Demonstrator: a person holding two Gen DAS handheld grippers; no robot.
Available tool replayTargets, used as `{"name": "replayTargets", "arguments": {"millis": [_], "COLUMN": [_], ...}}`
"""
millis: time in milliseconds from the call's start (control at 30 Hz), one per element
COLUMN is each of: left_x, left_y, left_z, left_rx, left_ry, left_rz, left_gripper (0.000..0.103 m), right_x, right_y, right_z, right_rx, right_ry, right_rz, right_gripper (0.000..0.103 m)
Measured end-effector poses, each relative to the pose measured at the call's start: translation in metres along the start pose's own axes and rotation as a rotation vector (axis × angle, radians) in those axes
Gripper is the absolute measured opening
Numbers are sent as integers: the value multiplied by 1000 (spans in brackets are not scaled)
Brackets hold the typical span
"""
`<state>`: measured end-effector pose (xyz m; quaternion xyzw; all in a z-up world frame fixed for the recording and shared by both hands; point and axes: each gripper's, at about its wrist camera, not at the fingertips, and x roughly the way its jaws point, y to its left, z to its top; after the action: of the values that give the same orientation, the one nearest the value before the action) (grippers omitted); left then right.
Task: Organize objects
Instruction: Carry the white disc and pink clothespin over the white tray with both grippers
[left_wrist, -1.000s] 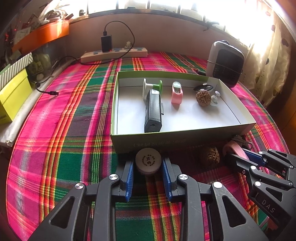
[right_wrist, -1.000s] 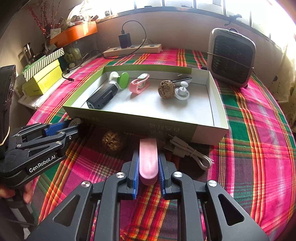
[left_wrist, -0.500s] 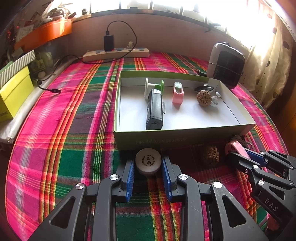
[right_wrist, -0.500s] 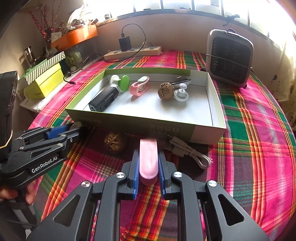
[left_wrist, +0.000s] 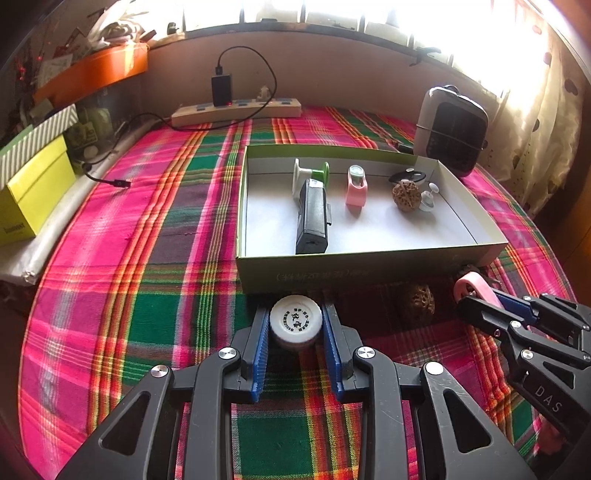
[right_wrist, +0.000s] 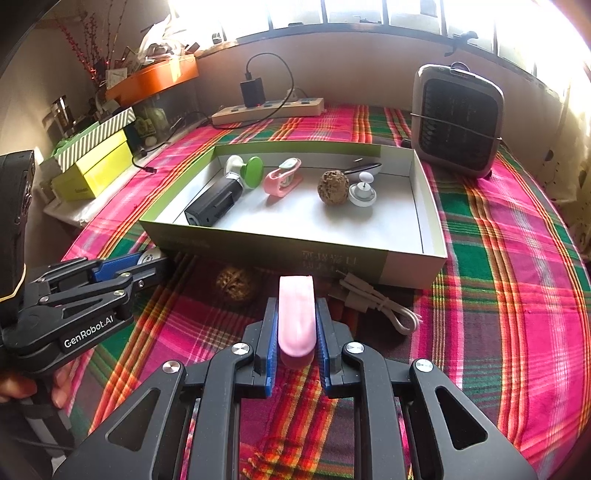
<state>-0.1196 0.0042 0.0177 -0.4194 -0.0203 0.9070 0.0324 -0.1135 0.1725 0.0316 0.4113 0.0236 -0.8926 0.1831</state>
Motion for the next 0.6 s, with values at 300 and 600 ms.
{"name": "replayTargets", "arguments": {"millis": [300,600], "left_x": [-14,-24], "left_y": [-3,-5], "left_z": [2,6], "left_rx": [20,31], "left_ry": [-34,-57], "left_rz": [10,1], "left_gripper": [25,25], "right_x": [-7,-14], "right_y": [-2,-2], "right_z": [1,6], "right_rx": [0,-7], "right_ry": [-19,-37], "right_rz": [3,0], "right_gripper": [19,19]}}
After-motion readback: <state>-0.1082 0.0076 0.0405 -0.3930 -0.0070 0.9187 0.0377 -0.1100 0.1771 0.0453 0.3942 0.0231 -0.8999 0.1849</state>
